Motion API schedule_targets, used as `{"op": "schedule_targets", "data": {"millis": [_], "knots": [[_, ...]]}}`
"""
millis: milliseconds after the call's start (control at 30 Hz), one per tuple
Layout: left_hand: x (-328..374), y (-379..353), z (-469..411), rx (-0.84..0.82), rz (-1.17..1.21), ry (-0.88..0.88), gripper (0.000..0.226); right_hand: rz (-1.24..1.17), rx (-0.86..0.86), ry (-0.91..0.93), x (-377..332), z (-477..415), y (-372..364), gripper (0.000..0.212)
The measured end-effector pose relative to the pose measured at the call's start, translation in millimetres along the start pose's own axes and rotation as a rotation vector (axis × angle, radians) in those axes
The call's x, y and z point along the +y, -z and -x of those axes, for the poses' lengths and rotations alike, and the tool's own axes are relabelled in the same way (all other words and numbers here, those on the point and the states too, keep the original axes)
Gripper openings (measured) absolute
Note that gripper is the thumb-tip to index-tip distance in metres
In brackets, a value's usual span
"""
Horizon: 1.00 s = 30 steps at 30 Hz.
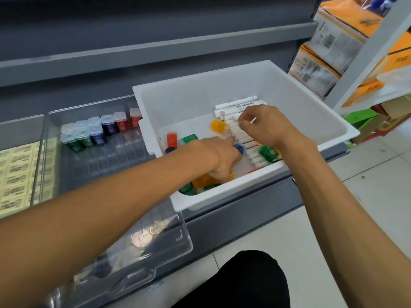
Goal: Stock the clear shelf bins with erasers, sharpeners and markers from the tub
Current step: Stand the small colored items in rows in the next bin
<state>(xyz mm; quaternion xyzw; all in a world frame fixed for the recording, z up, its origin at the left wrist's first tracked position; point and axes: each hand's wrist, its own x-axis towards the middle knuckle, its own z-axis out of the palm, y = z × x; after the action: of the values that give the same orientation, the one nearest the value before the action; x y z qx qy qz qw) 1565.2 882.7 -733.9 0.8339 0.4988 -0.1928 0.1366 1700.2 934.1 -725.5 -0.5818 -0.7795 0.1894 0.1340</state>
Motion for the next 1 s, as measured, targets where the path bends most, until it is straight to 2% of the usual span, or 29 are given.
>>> {"op": "schedule_targets", "data": {"millis": [100, 233, 333, 400, 567, 633, 733, 867, 1000], "knots": [[-0.3, -2.2, 1.1, 0.062, 0.015, -0.049, 0.019, -0.004, -0.005, 0.010, -0.2, 1.7, -0.9, 0.021], [-5.5, -4.6, 3.8, 0.110, 0.084, -0.081, 0.034, -0.027, -0.003, 0.012, 0.3, 0.5, -2.4, 0.021], [-8.1, -2.9, 4.5, 0.148, 0.122, -0.071, 0.024, -0.064, 0.029, 0.020, 1.9, -0.8, -1.6, 0.019], [-10.8, 1.4, 7.8, 0.235, 0.175, -0.058, 0.016, -0.149, 0.090, 0.034, 1.0, 0.0, 0.1, 0.018], [-22.0, 8.5, 39.5, 0.526, 0.524, 0.051, 0.026, -0.384, 0.299, 0.003, -6.7, 11.8, 14.2, 0.020], [-23.9, 8.4, 55.5, 0.706, 0.689, 0.090, 0.022, -0.485, 0.319, -0.041, -16.9, 19.1, 18.7, 0.022], [-19.4, 16.7, 79.3, 0.943, 0.873, 0.110, 0.020, -0.512, 0.287, 0.013, -37.0, 31.5, 20.5, 0.020], [-17.8, 28.6, 118.8, 1.022, 1.154, 0.031, 0.012, -0.551, 0.258, 0.063, -67.7, 50.5, 22.7, 0.018], [-29.4, 13.1, 169.1, 1.029, 1.315, -0.046, 0.017, -0.554, 0.264, 0.136, -103.7, 72.3, 15.8, 0.017]]}}
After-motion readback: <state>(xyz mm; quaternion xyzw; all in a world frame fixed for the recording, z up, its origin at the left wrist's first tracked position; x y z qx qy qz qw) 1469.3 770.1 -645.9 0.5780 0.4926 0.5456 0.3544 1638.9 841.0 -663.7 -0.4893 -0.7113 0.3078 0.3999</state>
